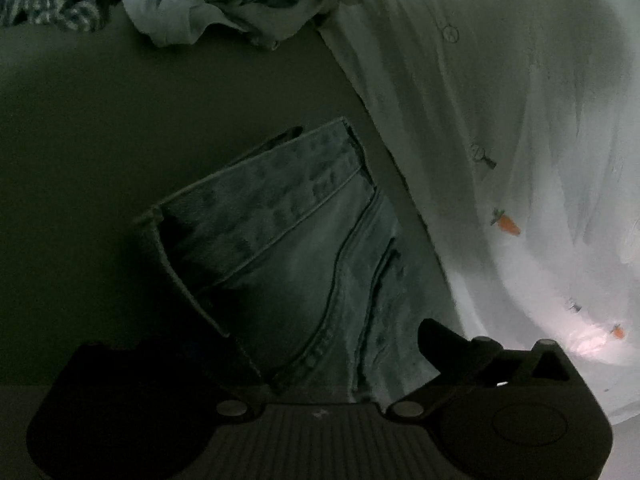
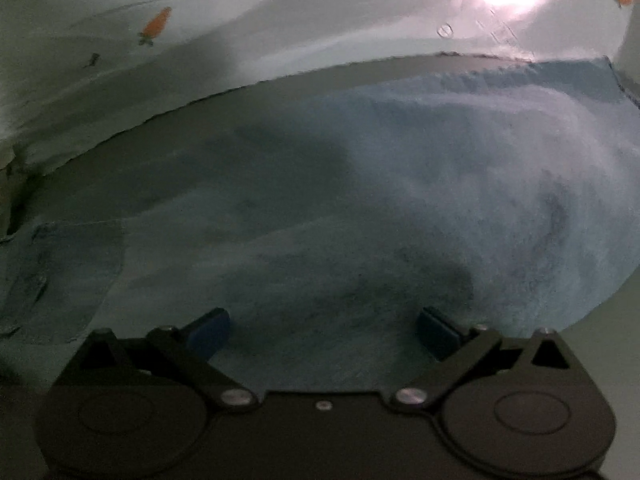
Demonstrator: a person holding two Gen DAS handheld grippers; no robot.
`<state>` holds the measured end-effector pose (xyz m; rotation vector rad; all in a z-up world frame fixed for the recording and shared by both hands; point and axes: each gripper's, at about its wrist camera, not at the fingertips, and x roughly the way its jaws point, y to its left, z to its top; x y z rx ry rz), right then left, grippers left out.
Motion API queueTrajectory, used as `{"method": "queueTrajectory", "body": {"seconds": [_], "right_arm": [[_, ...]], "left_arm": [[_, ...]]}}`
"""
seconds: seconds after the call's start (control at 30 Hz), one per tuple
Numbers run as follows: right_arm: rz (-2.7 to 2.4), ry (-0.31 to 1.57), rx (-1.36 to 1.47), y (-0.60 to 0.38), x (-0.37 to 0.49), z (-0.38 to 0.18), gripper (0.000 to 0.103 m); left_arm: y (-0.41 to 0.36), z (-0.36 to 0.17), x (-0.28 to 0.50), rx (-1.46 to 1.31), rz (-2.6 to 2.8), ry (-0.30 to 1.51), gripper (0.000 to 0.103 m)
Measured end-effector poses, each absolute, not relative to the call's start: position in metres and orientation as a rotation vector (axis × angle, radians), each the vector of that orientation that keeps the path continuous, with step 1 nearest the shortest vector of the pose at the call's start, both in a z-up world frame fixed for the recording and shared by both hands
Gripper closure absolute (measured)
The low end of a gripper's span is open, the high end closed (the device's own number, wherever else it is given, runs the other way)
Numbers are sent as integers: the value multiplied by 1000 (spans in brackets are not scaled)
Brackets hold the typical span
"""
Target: Fold clothes
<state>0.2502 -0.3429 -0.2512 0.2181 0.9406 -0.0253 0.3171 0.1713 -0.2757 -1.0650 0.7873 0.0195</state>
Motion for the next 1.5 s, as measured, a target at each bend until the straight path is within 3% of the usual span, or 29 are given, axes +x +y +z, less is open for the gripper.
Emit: {"method": "queueTrajectory", "body": {"seconds": [0.23, 0.4, 0.63, 0.87, 0.9, 1.0, 1.03, 1.17, 1.33, 1.5], "right_arm": [[-21, 939, 207, -343, 249, -254, 0], [-16, 926, 187, -342, 248, -256, 0], [-17, 918, 158, -337, 247, -258, 0], [-21, 915, 147, -335, 246, -258, 0], [-22, 914, 147, -335, 246, -259, 0], [-22, 909, 150, -335, 246, -259, 0], [-22, 908, 150, -334, 246, -259, 0], [-25, 896, 162, -335, 244, -260, 0], [-39, 885, 229, -341, 242, -257, 0], [-66, 841, 532, -379, 230, -252, 3]], "left_arm": [[171, -261, 326, -1036, -44, 776, 1], [169, -241, 335, -986, -206, 673, 1], [151, -250, 353, -784, -135, 795, 1], [174, -269, 341, -997, 2, 748, 1], [176, -268, 342, -1018, 12, 757, 3], [176, -254, 344, -987, 37, 780, 23], [172, -244, 344, -939, 35, 783, 33], [139, -191, 351, -665, -63, 731, 51], [100, -149, 362, -585, -186, 645, 58], [24, -122, 375, -351, -382, 602, 59]]}}
